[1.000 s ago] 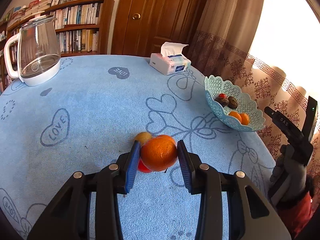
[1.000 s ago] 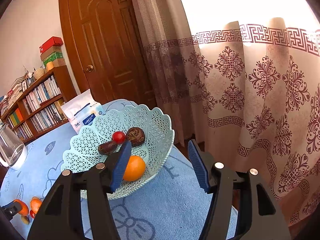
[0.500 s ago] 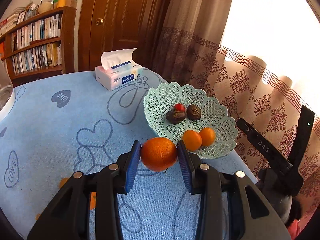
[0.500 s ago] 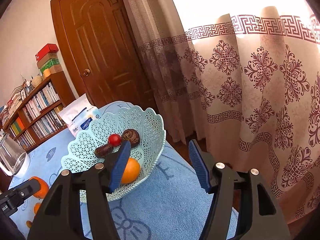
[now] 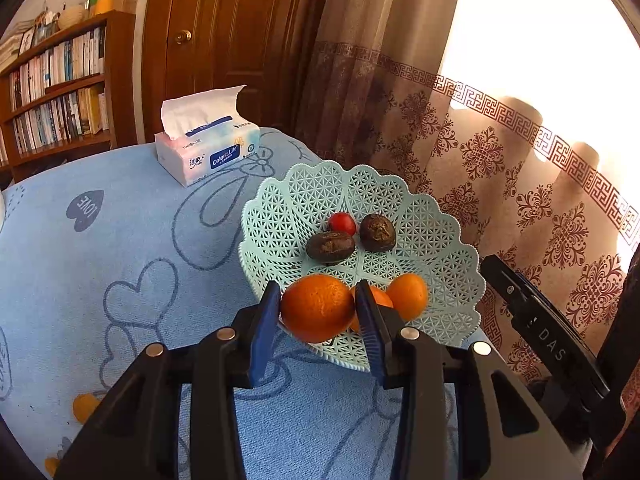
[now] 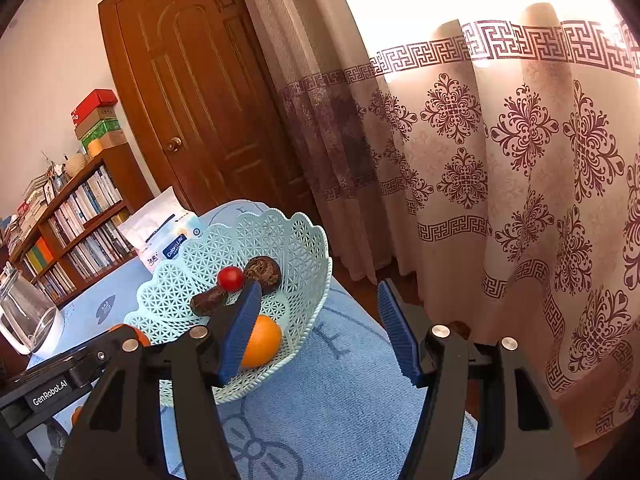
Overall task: Organize fruits
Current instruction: 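Carry the large orange into the basket and open the left gripper, then move the left gripper back toward the red tomato and orange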
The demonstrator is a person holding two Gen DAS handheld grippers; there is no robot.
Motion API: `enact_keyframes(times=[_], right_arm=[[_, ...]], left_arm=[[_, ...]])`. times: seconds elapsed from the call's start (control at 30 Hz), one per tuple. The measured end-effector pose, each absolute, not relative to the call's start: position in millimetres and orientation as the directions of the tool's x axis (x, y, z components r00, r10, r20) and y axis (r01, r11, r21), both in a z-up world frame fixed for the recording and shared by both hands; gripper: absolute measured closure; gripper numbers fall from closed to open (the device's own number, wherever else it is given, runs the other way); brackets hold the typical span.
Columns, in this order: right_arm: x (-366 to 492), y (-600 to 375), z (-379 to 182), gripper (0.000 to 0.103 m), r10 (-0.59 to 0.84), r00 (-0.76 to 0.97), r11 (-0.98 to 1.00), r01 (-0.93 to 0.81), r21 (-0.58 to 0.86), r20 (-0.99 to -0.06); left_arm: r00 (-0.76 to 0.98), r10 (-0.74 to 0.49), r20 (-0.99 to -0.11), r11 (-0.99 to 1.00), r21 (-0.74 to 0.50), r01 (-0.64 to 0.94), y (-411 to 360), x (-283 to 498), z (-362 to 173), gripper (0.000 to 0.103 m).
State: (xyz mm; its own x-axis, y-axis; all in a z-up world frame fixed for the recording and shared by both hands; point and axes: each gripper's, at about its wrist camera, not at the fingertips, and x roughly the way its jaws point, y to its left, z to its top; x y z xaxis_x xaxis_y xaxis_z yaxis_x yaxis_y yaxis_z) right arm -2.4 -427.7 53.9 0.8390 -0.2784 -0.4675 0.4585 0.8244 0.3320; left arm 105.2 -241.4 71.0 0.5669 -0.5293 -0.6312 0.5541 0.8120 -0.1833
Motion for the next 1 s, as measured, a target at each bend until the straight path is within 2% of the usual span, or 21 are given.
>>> enact_keyframes(times=[0.1, 0.2, 0.27, 0.37, 1.0], right_arm=[[-2, -428, 54, 0.041, -0.281, 0.838, 0.821, 0.462, 0.335, -0.468], [-2, -429, 53, 0.04, -0.281, 0.837, 0.82, 0.463, 0.336, -0.469], [-3, -429, 54, 0.034, -0.284, 0.839, 0.82, 0.463, 0.336, -0.464], [-4, -430, 54, 0.032, -0.289, 0.841, 0.819, 0.465, 0.336, -0.458], [-8, -427, 57, 0.032, -0.289, 0.852, 0.826, 0.452, 0.337, -0.436]], left_arm=[[0.586, -0.526, -0.617, 0.822, -0.19, 0.538, -235, 106, 72, 0.043], [0.592, -0.522, -0.614, 0.828, -0.197, 0.525, -227, 107, 74, 0.038], [0.597, -0.518, -0.613, 0.832, -0.2, 0.517, -223, 106, 74, 0.035], [0.604, -0.51, -0.613, 0.838, -0.195, 0.51, -217, 102, 75, 0.028], [0.686, -0.451, -0.571, 0.887, -0.202, 0.415, -153, 94, 99, 0.021]])
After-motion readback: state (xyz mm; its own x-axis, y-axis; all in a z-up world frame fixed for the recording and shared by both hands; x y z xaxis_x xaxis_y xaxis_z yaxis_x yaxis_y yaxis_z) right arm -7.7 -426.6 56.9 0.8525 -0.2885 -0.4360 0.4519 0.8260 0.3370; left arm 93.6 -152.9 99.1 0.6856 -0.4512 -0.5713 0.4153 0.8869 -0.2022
